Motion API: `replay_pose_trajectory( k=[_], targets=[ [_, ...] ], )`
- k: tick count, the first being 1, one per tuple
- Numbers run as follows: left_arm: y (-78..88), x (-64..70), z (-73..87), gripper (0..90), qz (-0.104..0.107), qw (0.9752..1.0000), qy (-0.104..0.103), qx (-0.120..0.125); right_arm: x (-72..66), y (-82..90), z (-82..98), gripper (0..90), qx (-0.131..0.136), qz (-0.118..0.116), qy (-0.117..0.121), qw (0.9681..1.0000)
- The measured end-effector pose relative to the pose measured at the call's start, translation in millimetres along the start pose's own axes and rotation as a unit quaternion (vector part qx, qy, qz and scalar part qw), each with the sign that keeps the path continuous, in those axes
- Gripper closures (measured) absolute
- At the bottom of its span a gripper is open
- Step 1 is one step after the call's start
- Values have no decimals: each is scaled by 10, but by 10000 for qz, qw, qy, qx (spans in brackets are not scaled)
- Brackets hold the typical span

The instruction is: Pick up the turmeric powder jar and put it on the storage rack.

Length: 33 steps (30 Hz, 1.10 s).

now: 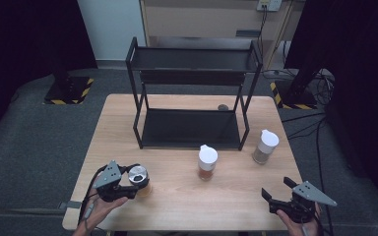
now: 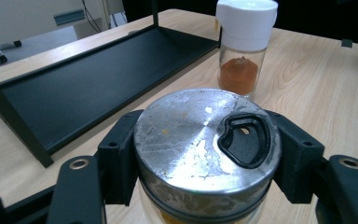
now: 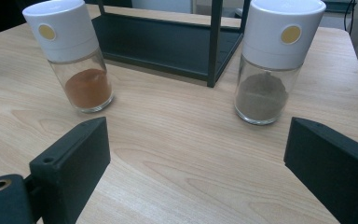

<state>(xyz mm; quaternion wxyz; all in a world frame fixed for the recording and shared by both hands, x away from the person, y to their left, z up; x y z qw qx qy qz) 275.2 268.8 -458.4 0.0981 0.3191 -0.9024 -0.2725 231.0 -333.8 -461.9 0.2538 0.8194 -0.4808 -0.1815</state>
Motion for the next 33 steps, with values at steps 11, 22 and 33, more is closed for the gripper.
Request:
replay_pose_trajectory(
  k=[11,22,33],
  targets=[
    [-2,-25,-259,339,-36,9999,-39,119,1,5,0,67,15,-5,-1,10000],
    [-95,-61,-547,339,-96,9997,-84,202,5,11,3,67,34,-7,-16,10000],
    [-225,-134,-776,339,-292,9994,106,118,11,13,5,67,51,-19,-32,10000]
  ],
)
Point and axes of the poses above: each handheld gripper's, and its own axes: y roughly backward along the jaws, z roughly out of its underside, x roughly to its right, the point moved 9 cm from there along -y, roughly forward along the jaws, and after that the axes turned 12 degrees about -x, right-handed, at the moved point
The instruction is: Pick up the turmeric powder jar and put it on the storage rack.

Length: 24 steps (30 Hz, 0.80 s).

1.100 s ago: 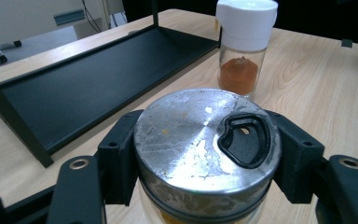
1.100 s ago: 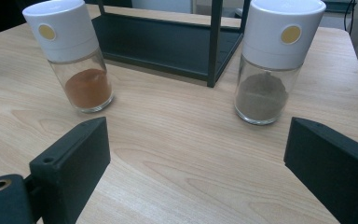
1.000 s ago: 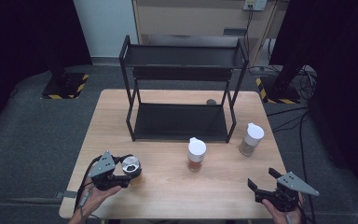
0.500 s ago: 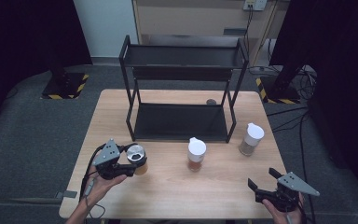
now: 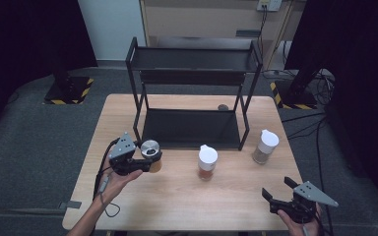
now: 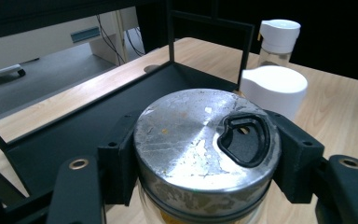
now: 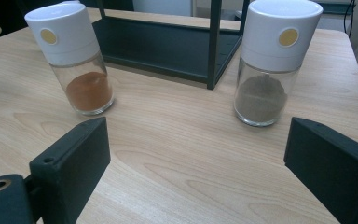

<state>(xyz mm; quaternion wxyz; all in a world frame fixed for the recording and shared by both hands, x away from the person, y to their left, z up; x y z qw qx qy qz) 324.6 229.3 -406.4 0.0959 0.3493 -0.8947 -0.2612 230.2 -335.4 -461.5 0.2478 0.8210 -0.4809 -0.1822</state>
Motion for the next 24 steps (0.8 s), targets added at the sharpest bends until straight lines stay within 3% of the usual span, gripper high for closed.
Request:
replay_pose_trajectory(
  k=[6,9,24],
  targets=[
    [-92,-48,-124,339,-107,9999,97,28,3,0,1,67,7,-5,-8,10000],
    [-160,-85,-182,339,-108,9999,18,79,4,0,2,67,9,-5,-9,10000],
    [-457,-221,-452,339,-297,9993,243,11,13,-3,6,68,10,-27,-32,10000]
  ],
)
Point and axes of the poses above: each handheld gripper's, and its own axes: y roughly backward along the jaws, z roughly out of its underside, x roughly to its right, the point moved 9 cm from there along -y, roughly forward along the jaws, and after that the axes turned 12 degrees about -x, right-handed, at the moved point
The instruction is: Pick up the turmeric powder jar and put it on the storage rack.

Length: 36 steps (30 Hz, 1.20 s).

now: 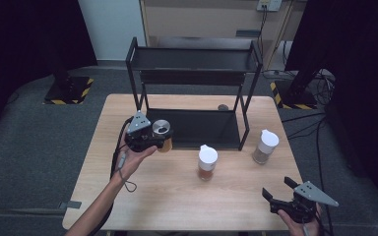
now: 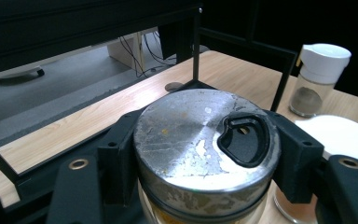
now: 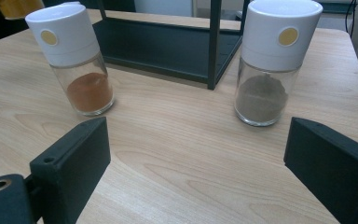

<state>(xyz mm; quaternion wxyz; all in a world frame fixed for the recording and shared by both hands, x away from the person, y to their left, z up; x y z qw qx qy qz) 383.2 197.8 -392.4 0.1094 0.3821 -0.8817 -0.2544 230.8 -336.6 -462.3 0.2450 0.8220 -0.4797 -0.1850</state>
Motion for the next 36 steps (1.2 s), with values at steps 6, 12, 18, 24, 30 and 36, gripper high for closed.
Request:
replay_pose_trajectory(
  k=[6,12,18,24,30,36],
  targets=[
    [-105,-61,-59,339,-151,9999,67,-5,4,1,2,68,7,-6,-3,10000],
    [-218,-121,-93,339,-311,9993,192,-13,4,1,2,68,6,-12,4,10000],
    [-361,-173,-102,339,-471,9985,280,-46,10,1,5,68,13,-27,-9,10000],
    [-542,-234,-35,339,-624,9971,430,-60,14,3,6,68,18,-41,-13,10000],
    [-691,-287,44,339,-731,9957,571,-62,18,2,8,68,20,-61,-19,10000],
    [-804,-307,72,339,-784,9951,592,-101,19,7,9,69,45,-54,-34,10000]
  ],
)
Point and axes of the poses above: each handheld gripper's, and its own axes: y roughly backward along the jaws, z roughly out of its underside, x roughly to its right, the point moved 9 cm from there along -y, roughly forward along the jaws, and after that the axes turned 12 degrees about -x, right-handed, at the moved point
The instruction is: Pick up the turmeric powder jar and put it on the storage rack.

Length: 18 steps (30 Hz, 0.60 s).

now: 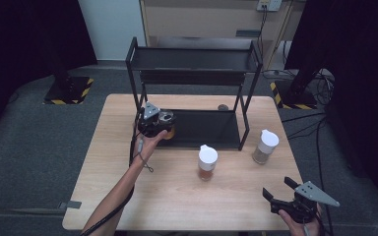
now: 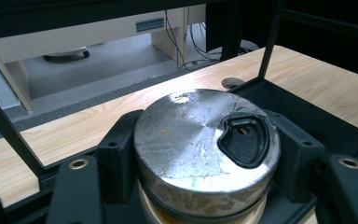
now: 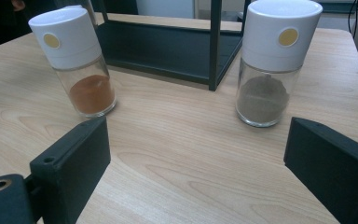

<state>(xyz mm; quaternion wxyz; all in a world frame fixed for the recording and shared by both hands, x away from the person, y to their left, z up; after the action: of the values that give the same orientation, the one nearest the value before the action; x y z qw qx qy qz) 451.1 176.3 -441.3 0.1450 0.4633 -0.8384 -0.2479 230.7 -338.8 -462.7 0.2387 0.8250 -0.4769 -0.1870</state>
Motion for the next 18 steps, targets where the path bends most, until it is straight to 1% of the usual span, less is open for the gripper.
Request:
replay_pose_trajectory(
  k=[7,10,18],
  targets=[
    [-119,-6,32,339,-78,10000,-11,-48,2,3,2,69,3,-1,-6,10000],
    [-178,-24,74,339,-96,9999,57,-34,4,0,3,69,1,-8,-5,10000],
    [-281,-33,148,339,-130,9998,135,-99,5,1,3,69,10,-21,-6,10000]
  ],
)
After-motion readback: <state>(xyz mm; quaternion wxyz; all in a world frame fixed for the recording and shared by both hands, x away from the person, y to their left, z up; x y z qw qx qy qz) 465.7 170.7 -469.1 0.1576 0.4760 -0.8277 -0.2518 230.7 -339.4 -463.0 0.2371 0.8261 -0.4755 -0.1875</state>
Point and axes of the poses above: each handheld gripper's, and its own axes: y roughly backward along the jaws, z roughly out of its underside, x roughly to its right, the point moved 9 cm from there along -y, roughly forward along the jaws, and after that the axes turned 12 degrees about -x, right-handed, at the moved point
